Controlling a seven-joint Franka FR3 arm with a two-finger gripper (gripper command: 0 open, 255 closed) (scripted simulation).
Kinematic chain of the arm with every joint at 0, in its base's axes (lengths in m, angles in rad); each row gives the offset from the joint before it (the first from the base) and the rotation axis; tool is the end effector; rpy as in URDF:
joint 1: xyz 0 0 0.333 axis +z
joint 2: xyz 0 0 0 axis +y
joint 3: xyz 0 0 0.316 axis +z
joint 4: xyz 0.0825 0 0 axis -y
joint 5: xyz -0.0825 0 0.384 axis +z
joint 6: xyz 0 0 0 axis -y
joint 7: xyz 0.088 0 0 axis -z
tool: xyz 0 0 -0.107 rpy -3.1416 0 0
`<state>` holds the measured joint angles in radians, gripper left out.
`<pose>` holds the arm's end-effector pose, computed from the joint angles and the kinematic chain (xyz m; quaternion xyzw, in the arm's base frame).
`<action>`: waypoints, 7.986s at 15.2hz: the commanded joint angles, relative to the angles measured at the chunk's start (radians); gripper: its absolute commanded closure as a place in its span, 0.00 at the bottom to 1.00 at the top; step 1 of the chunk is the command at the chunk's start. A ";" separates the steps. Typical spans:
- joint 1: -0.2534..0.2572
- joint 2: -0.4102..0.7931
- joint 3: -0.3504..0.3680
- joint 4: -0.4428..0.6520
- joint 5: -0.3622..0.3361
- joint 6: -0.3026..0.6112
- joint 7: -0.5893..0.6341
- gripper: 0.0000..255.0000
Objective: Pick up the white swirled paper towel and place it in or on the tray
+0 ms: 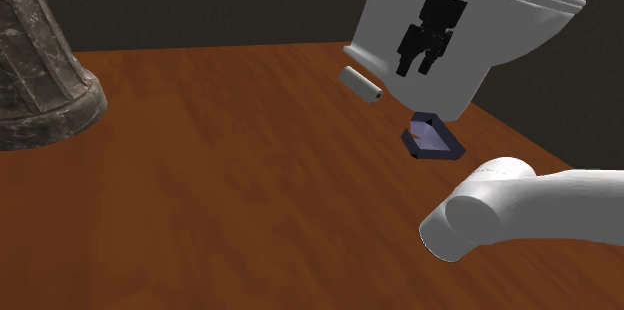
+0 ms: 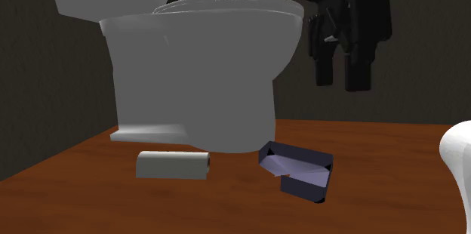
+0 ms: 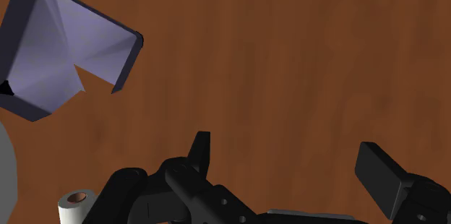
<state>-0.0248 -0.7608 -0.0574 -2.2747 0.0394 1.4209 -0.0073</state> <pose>0.2974 -0.0260 0.6081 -0.9978 0.0265 0.0454 0.0410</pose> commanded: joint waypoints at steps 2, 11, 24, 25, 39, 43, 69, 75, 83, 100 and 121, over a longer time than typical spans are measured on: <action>-0.004 0.020 -0.016 -0.004 -0.008 0.025 -0.018 0.00; -0.026 0.248 -0.162 0.023 -0.047 0.238 -0.183 0.00; -0.045 0.703 -0.338 0.255 0.073 0.443 -0.456 0.00; -0.050 0.743 -0.346 0.282 0.092 0.450 -0.479 0.00; -0.240 1.341 -0.337 0.857 0.360 0.395 -0.704 0.00; -0.261 1.399 -0.325 0.907 0.379 0.401 -0.712 0.00; -0.249 1.398 -0.322 0.871 0.382 0.436 -0.713 1.00; -0.251 1.373 -0.329 0.913 0.369 0.373 -0.696 1.00; -0.258 1.351 -0.334 0.986 0.356 0.283 -0.672 1.00; -0.133 1.036 -0.422 0.550 0.250 -0.056 -0.743 0.00; -0.012 0.526 -0.347 0.036 -0.167 0.507 -0.387 0.00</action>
<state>-0.0364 -0.2343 -0.4044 -2.2387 -0.1281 1.9276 -0.3947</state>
